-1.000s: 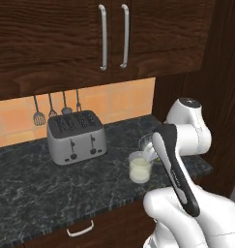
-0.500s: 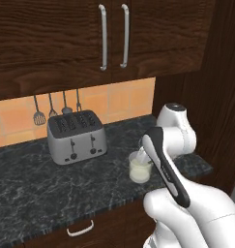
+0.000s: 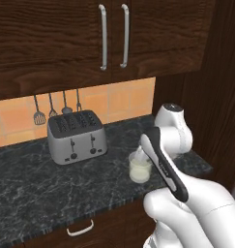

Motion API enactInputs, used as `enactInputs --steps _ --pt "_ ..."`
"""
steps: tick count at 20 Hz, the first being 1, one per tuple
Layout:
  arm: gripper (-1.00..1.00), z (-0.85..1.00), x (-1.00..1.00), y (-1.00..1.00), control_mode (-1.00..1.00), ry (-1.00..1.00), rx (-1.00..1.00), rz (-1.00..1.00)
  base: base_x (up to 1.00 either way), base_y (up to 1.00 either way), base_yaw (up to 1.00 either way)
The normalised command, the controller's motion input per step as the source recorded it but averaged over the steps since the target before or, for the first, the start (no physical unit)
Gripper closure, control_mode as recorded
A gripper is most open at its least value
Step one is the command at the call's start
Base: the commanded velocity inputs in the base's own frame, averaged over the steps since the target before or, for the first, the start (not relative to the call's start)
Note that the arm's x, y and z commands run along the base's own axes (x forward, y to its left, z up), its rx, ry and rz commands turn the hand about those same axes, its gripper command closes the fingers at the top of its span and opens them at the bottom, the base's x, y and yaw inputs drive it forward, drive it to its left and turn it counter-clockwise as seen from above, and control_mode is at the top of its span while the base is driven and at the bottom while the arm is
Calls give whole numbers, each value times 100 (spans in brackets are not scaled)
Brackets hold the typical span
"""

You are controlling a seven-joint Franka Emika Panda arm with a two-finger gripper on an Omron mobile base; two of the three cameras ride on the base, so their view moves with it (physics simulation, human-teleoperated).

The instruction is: Grab a lemon wedge from the fridge and one ice cube from the ice bowl, and put them in the glass of lemonade.

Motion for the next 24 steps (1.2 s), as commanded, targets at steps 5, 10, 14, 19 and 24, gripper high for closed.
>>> enactInputs --steps 5,10,14,19,24 --pt "100 0 53 0 -100 1 0 1 0 0 0" --pt "100 -7 40 0 -100 3 0 0 0 0 0" --pt "100 -5 20 5 -100 0 0 0 0 0 0" --pt "100 -10 10 10 -100 -1 0 0 0 0 0" --pt "100 -6 -19 0 -100 0 0 0 0 0 0"
